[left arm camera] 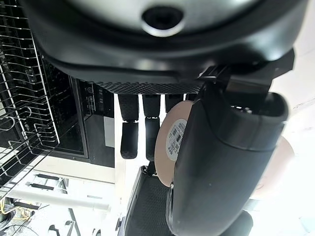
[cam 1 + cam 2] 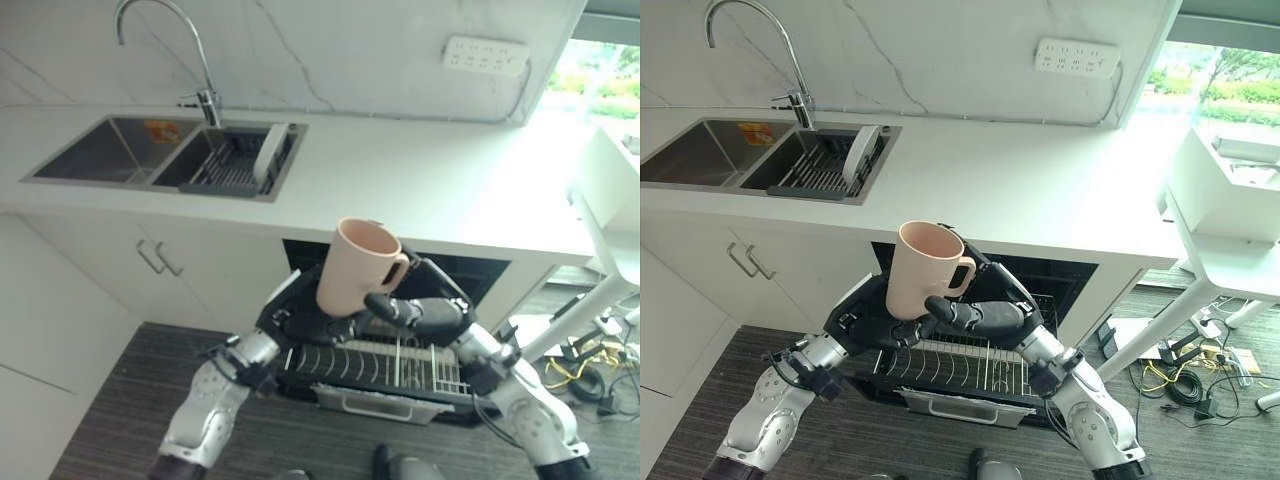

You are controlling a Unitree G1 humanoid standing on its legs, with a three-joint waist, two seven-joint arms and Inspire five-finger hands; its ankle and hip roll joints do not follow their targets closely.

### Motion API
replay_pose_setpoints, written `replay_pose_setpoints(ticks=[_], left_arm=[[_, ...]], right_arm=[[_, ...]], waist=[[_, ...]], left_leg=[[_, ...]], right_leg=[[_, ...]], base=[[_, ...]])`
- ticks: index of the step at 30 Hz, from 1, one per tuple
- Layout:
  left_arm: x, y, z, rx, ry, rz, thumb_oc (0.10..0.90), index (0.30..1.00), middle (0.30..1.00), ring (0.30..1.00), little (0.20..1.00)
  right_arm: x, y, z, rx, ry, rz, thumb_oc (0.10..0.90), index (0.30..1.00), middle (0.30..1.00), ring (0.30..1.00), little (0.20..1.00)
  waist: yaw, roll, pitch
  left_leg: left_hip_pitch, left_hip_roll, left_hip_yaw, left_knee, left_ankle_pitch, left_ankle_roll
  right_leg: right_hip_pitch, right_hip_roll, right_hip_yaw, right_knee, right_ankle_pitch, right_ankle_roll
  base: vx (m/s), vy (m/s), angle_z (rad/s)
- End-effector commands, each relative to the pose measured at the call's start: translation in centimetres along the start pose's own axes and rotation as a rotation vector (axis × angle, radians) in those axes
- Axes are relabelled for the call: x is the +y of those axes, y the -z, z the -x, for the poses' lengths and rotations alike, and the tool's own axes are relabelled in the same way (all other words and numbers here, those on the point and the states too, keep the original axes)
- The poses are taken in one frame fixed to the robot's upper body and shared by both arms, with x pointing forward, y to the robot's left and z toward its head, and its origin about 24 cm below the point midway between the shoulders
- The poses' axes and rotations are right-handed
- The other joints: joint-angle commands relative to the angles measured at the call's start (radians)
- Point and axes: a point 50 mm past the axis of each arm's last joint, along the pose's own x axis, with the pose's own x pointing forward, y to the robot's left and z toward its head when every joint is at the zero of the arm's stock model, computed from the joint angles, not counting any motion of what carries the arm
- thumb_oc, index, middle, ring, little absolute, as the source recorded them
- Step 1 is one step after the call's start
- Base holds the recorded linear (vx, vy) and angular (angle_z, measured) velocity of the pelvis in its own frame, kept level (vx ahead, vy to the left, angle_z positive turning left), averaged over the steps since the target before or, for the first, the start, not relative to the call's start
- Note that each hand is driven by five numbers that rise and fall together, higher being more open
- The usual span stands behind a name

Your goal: Place the dishes in the dishwasher.

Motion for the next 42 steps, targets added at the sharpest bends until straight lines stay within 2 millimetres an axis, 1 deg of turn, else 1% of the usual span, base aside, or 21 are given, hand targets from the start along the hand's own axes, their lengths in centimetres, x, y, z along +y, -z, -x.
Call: replay_pose_setpoints(ticks=[1,10,11,12,16,21,26,30,31,33,36,41,42], left_arm=[[-3.8,-1.2,-2.6,-0.051,0.300,-0.045,0.400,0.300,0.300,0.300,0.300],[-3.5,-0.2,-2.2,0.069,0.343,-0.107,0.400,0.300,0.300,0.300,0.300],[-3.5,-0.2,-2.2,0.073,0.345,-0.107,0.400,0.300,0.300,0.300,0.300],[-3.6,0.0,-2.2,0.081,0.351,-0.101,0.400,0.300,0.300,0.300,0.300],[-3.7,0.2,-2.2,0.102,0.369,-0.093,0.400,0.300,0.300,0.300,0.300],[-3.8,0.5,-2.2,0.123,0.387,-0.077,0.400,0.300,0.300,0.300,0.300],[-3.9,0.7,-2.1,0.127,0.387,-0.060,0.400,0.300,0.300,0.300,0.300],[-3.6,1.0,-1.9,0.134,0.343,-0.039,0.400,0.300,0.300,0.300,0.300],[-3.2,1.3,-1.6,0.147,0.305,-0.038,0.800,0.900,0.900,0.900,0.900],[-3.0,1.4,-1.5,0.154,0.282,-0.040,0.800,0.900,0.900,0.900,0.900],[-1.6,1.8,-0.7,0.178,0.174,-0.051,0.800,0.900,0.900,0.900,0.900],[1.7,2.7,2.0,0.263,-0.059,-0.122,0.800,0.900,0.900,0.900,0.900],[3.3,3.0,3.4,0.298,-0.181,-0.145,0.800,0.900,0.900,0.900,0.900]], right_arm=[[6.0,-2.5,-4.0,-0.172,-0.494,-0.046,0.800,0.900,0.900,0.900,0.900],[6.2,-2.9,-3.9,-0.172,-0.529,-0.027,0.800,0.900,0.900,0.900,0.900],[6.2,-2.8,-3.9,-0.171,-0.530,-0.024,0.681,0.721,0.721,0.721,0.721],[6.4,-2.7,-4.1,-0.172,-0.540,-0.006,0.400,0.300,0.300,0.300,0.300],[6.8,-2.5,-4.1,-0.163,-0.581,0.021,0.400,0.300,0.300,0.300,0.300],[7.0,-2.8,-4.3,-0.175,-0.605,0.040,0.400,0.300,0.300,0.300,0.300],[6.9,-3.2,-4.3,-0.222,-0.582,0.027,0.400,0.300,0.300,0.300,0.300],[6.5,-3.5,-4.1,-0.276,-0.535,0.030,0.400,0.300,0.300,0.300,0.300],[6.0,-4.0,-3.9,-0.331,-0.483,0.034,0.400,0.300,0.300,0.300,0.300],[5.7,-4.3,-3.7,-0.355,-0.459,0.039,0.400,0.300,0.300,0.300,0.300],[4.9,-5.4,-3.0,-0.434,-0.388,0.067,0.400,0.300,0.300,0.300,0.300],[3.8,-7.1,-1.7,-0.534,-0.284,0.131,0.400,0.300,0.300,0.300,0.300],[3.4,-7.7,-1.0,-0.566,-0.240,0.157,0.400,0.300,0.300,0.300,0.300]], waist=[[0.006,-0.025,-0.063],[0.005,-0.019,-0.065],[0.005,-0.018,-0.064],[0.006,-0.016,-0.063],[0.007,-0.015,-0.063],[0.007,-0.014,-0.059],[0.007,-0.013,-0.059],[0.006,-0.011,-0.059],[0.004,-0.009,-0.061],[0.003,-0.008,-0.060],[0.000,-0.004,-0.060],[-0.001,0.003,-0.059],[-0.001,0.007,-0.060]], left_leg=[[0.006,0.065,-0.041,-0.014,-0.038,-0.043],[0.006,0.067,-0.035,-0.014,-0.035,-0.042],[0.006,0.068,-0.034,-0.014,-0.035,-0.042],[0.005,0.068,-0.033,-0.014,-0.034,-0.042],[0.005,0.070,-0.030,-0.014,-0.033,-0.042],[0.007,0.071,-0.029,-0.014,-0.032,-0.042],[0.008,0.073,-0.025,-0.014,-0.032,-0.042],[0.009,0.076,-0.021,-0.014,-0.031,-0.042],[0.008,0.078,-0.019,-0.014,-0.031,-0.042],[0.008,0.078,-0.018,-0.014,-0.031,-0.042],[0.008,0.079,-0.016,-0.014,-0.030,-0.041],[0.008,0.079,-0.016,-0.014,-0.029,-0.040],[0.008,0.080,-0.015,-0.014,-0.027,-0.040]], right_leg=[[0.120,-0.104,0.027,-0.038,-0.086,0.161],[0.120,-0.105,0.026,-0.038,-0.087,0.162],[0.120,-0.105,0.026,-0.038,-0.087,0.162],[0.121,-0.105,0.027,-0.038,-0.088,0.162],[0.120,-0.105,0.027,-0.038,-0.088,0.162],[0.122,-0.106,0.025,-0.038,-0.088,0.162],[0.123,-0.106,0.025,-0.038,-0.089,0.161],[0.123,-0.105,0.025,-0.038,-0.090,0.159],[0.121,-0.104,0.026,-0.038,-0.090,0.159],[0.121,-0.104,0.027,-0.038,-0.090,0.158],[0.120,-0.103,0.026,-0.038,-0.090,0.156],[0.120,-0.099,0.029,-0.038,-0.093,0.151],[0.119,-0.097,0.031,-0.038,-0.092,0.150]], base=[[0.00,0.000,0.00],[-0.01,0.001,0.01],[0.00,0.000,0.00],[0.00,0.000,0.00],[0.00,0.000,0.00],[0.00,0.000,0.00],[0.00,0.000,0.00],[0.00,0.000,0.00],[0.00,0.000,0.00],[0.00,0.000,0.00],[0.00,0.000,0.00],[0.00,0.000,0.00],[0.00,0.000,0.00]])
